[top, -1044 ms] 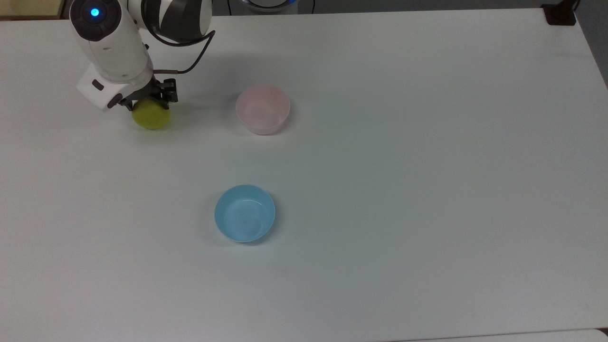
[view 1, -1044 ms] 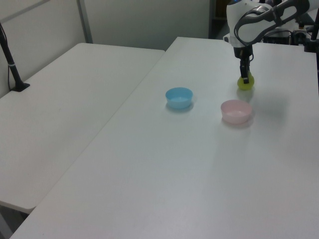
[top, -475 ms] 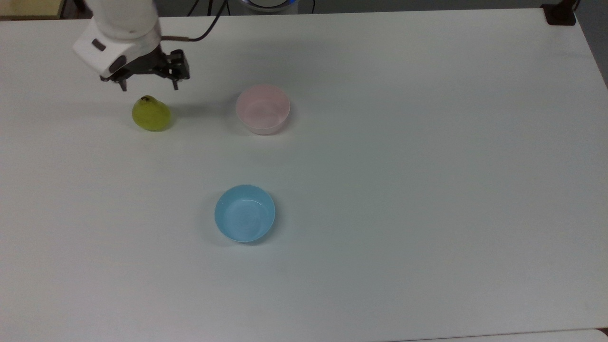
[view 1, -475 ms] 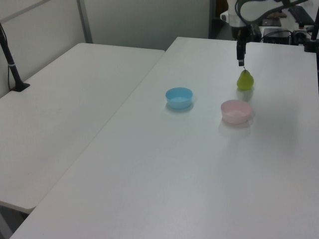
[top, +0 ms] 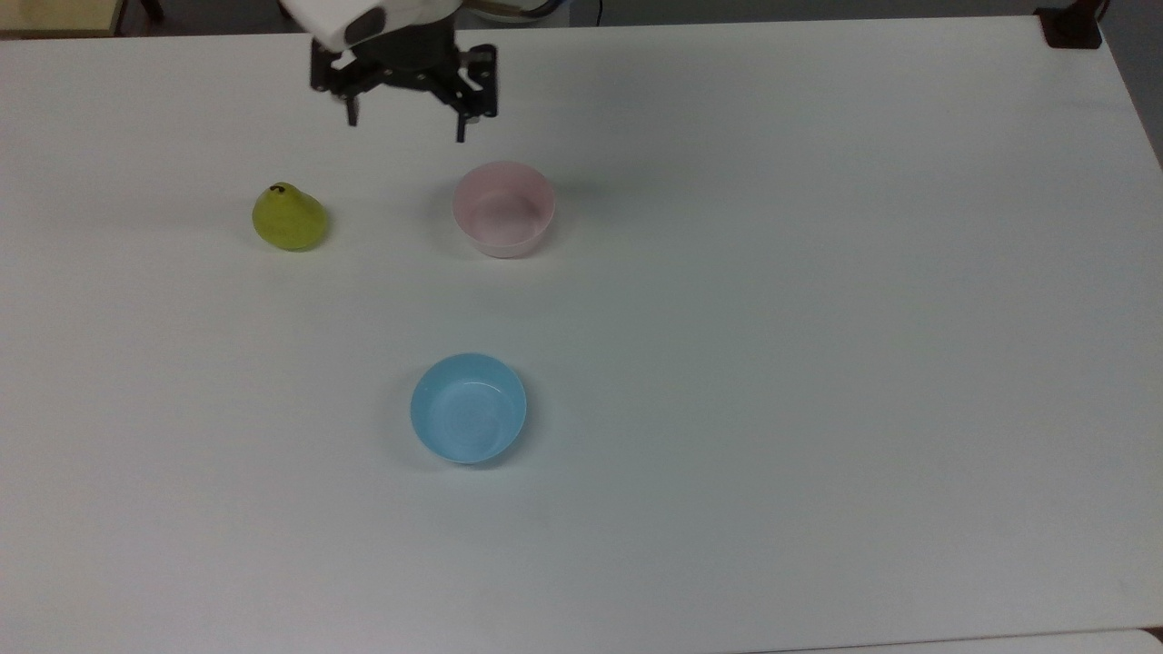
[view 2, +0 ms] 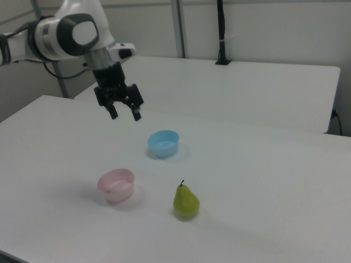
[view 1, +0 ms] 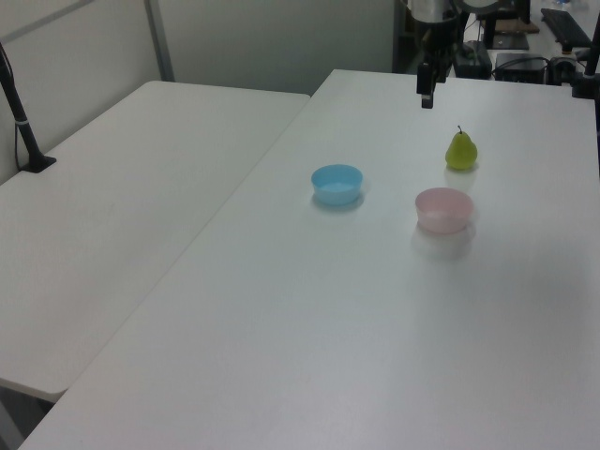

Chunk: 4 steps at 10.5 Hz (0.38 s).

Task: Pick up a pear from the bowl
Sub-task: 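Open the gripper, release the pear, and raise the gripper away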

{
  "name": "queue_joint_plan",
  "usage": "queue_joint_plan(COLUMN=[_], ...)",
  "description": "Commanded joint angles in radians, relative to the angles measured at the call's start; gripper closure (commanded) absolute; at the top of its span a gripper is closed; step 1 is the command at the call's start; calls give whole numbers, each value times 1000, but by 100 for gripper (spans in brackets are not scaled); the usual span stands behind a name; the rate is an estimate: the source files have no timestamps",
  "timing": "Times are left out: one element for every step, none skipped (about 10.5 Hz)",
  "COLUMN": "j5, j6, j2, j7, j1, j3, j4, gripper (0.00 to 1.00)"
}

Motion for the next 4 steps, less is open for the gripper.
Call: queue_joint_plan(j5=[70,70,70,71], j6=[-97,-99,-99,-100], j2=[-90,-91,-90,-90], j7=[77,77,77,79], j1=[43,43,41,41], j3=[-18,-18,-18,-18], j4=[-15,-15,-13,-13], gripper=[0,0,0,0])
